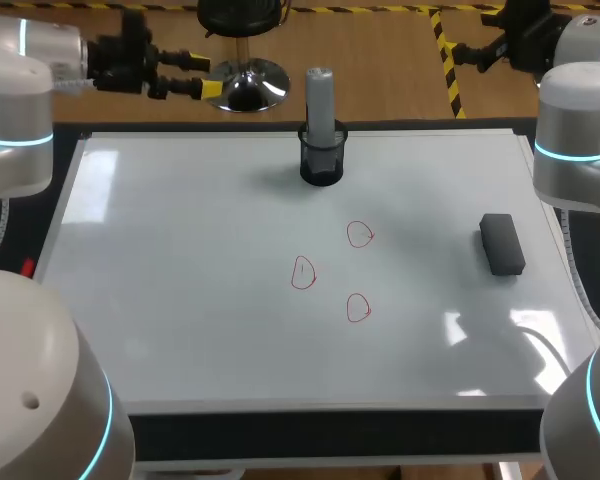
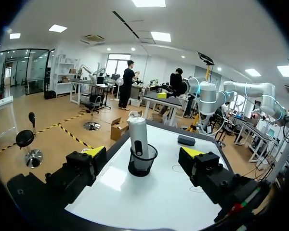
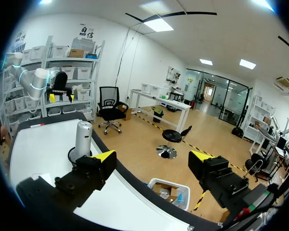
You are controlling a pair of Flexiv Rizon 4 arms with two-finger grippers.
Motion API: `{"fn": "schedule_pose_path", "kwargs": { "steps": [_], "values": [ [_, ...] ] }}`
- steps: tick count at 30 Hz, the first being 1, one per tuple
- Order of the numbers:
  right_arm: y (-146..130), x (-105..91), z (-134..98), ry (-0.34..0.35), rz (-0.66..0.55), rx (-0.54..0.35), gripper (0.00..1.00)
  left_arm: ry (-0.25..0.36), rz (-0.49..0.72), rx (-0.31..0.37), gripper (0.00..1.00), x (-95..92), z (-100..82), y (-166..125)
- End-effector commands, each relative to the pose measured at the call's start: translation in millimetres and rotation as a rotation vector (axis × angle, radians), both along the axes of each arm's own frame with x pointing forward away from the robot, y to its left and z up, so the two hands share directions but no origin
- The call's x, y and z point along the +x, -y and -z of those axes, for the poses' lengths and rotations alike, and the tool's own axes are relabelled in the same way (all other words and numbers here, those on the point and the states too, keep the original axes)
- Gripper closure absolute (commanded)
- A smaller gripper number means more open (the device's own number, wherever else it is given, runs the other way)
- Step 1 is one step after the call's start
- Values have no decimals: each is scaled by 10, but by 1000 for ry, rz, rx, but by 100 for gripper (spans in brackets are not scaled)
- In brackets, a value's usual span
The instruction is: Pick up the inspection probe, press it on each red-marked spot on the whiteboard one by one, put down the probe, pick up the eraser, and wipe off all the red marks.
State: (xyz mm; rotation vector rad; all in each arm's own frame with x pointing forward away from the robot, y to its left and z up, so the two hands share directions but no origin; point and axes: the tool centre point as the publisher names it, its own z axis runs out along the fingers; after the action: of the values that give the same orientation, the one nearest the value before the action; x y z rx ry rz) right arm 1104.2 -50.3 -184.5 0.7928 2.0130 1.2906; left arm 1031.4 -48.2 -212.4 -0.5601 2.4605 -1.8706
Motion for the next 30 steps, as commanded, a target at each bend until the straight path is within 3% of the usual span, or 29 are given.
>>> {"fn": "schedule_pose_path", "kwargs": {
  "steps": [1,30],
  "values": [
    [0,0,0,0,0,0,0,-13,40,-16,0,75,83,74],
    [0,0,0,0,0,0,0,-46,269,-73,0,353,602,469]
  ]
}}
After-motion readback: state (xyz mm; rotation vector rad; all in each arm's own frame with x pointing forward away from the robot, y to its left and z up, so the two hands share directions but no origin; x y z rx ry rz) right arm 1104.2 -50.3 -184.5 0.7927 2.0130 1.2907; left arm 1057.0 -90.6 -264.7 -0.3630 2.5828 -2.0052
